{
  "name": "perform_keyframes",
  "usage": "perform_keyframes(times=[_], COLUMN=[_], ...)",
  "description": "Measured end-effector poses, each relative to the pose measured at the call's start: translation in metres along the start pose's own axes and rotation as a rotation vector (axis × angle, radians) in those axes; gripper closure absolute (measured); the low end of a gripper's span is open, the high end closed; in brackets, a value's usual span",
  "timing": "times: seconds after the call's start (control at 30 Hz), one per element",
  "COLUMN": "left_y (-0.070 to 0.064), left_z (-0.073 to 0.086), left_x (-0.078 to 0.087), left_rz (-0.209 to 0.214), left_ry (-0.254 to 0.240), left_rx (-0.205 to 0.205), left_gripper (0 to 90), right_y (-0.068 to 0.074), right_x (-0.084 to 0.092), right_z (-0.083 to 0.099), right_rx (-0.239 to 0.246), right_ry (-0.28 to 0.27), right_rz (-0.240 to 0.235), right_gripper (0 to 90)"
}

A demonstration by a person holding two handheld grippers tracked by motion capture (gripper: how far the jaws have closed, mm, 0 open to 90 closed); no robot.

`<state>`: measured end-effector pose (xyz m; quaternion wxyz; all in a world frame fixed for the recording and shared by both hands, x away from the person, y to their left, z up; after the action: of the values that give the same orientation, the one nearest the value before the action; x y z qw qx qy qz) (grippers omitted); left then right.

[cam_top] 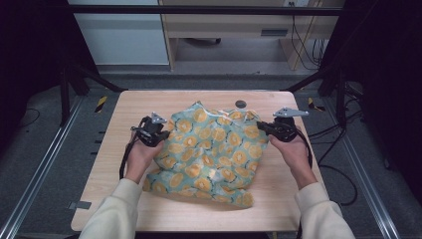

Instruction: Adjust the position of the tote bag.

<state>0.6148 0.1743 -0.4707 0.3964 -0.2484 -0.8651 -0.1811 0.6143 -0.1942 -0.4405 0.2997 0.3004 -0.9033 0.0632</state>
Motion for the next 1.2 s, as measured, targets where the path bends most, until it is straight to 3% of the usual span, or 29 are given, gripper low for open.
perform_keyframes(times=[0.1,0.3,0.53,0.6,0.9,1.2], left_y=[0.002,0.005,0.004,0.001,-0.009,-0.016], left_z=[-0.002,-0.003,-0.001,0.003,0.018,0.035], left_x=[0.018,0.039,0.053,0.062,0.089,0.102], left_rz=[-0.024,-0.041,-0.051,-0.053,-0.062,-0.039], left_ry=[-0.044,-0.089,-0.114,-0.135,-0.194,-0.213], left_rx=[-0.001,0.001,-0.02,-0.023,-0.032,-0.035], left_gripper=[90.0,90.0,90.0,90.0,90.0,90.0], right_y=[0.006,0.011,0.017,0.025,0.054,0.072], right_x=[0.017,0.037,0.051,0.062,0.094,0.108], right_z=[-0.006,-0.014,-0.02,-0.02,-0.011,0.003], right_rx=[0.023,0.054,0.066,0.079,0.113,0.131], right_ry=[-0.03,-0.056,-0.083,-0.106,-0.17,-0.193], right_rz=[0.009,0.042,0.037,0.028,-0.003,-0.033], right_gripper=[90.0,90.0,90.0,90.0,90.0,90.0])
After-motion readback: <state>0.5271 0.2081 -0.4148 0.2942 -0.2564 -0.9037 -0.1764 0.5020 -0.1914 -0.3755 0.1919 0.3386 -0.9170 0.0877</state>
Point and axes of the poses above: each handheld gripper's, and its own axes: x roughly backward along the jaws, z roughly out of its underside, y roughly to its left, the point moved 7 cm from there along -x, roughly forward along the jaws, and after that the axes turned 7 degrees about y, right-handed, at the moved point
